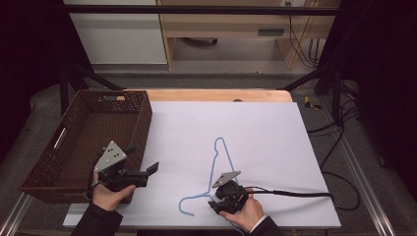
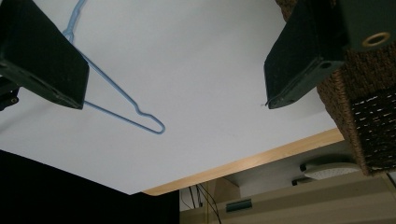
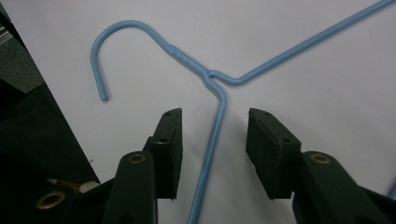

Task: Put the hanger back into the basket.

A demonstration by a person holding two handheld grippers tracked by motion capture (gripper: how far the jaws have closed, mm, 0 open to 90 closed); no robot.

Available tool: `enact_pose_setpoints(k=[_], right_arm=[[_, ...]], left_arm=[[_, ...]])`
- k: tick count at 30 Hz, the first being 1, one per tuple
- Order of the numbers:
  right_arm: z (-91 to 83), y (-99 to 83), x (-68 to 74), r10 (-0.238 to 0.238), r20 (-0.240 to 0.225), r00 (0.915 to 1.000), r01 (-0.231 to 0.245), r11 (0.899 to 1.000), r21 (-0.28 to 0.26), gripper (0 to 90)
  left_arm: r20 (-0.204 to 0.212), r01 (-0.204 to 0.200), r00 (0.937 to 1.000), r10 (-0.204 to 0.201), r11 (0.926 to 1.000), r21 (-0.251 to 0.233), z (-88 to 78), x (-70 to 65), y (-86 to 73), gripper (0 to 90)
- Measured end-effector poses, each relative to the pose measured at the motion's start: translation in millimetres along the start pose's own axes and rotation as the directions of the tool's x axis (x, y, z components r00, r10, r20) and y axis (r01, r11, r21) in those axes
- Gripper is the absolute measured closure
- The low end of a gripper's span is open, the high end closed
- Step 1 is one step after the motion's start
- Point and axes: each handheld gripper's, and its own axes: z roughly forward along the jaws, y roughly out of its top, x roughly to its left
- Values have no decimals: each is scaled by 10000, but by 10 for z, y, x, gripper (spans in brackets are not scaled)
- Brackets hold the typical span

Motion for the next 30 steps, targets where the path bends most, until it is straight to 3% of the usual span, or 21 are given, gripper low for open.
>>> enact_pose_setpoints(k=[5,10,14,17,30], right_arm=[[34,-3,20,43,114,9999,-47,9996,296,661],[53,9,82,-120,745,9971,86,9989,462,724],[53,13,105,-58,917,9958,6,9984,574,793],[55,15,108,97,861,9962,-149,9981,598,850],[49,32,92,1029,863,9909,-1086,9920,643,872]], left_arm=[[21,-37,10000,37,10000,46,12,-10,-4,63],[30,-21,10000,21,10000,52,15,-14,-5,65],[48,-24,10000,24,10000,80,32,-28,-11,66],[61,-51,10000,50,9999,161,50,-39,-19,66],[175,-106,9998,100,9995,309,105,-81,-45,67]])
